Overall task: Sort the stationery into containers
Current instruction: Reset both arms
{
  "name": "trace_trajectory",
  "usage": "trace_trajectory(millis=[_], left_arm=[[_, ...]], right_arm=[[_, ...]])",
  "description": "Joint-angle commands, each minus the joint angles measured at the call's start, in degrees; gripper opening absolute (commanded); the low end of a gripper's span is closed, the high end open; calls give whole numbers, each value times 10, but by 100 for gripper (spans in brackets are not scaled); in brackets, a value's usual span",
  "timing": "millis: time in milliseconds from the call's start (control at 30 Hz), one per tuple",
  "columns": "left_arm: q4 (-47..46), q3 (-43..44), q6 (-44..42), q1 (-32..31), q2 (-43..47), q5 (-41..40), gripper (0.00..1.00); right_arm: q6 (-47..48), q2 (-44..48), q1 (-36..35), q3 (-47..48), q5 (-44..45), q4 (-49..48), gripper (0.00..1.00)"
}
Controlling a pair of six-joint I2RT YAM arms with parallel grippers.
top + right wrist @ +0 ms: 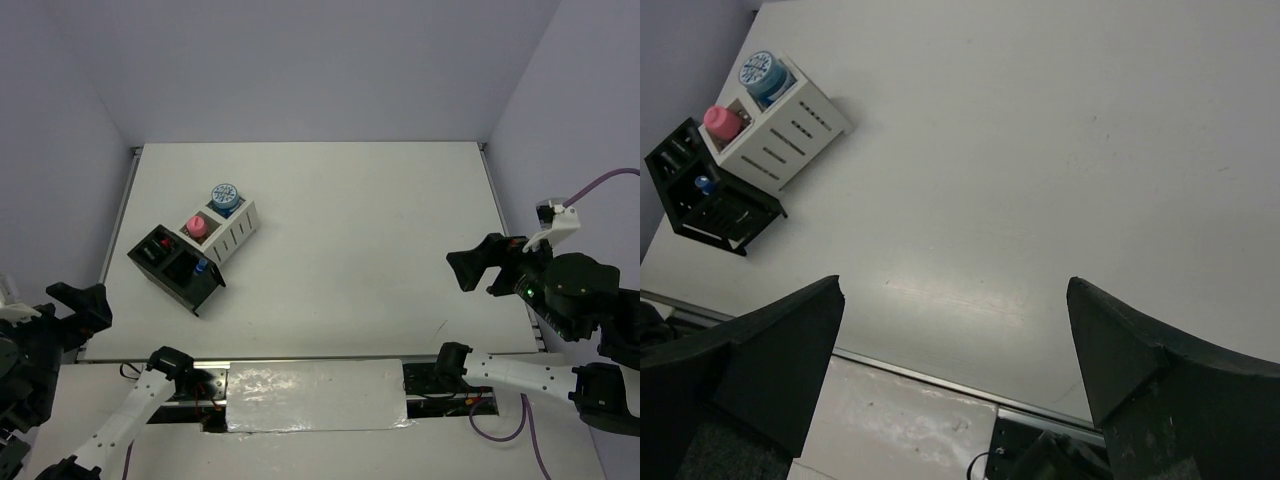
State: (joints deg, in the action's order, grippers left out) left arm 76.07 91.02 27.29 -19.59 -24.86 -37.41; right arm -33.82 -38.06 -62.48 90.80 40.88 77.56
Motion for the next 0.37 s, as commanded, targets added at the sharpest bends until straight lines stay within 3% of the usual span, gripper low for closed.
trace_trajectory(millis=[0, 333], left_arm=[[23, -20, 21, -1, 14, -6, 99], [5, -30, 21, 0, 15, -8, 99]], right_arm=[[-12, 3, 0, 2, 7, 47, 100], [0, 14, 1, -9, -3, 17, 100]])
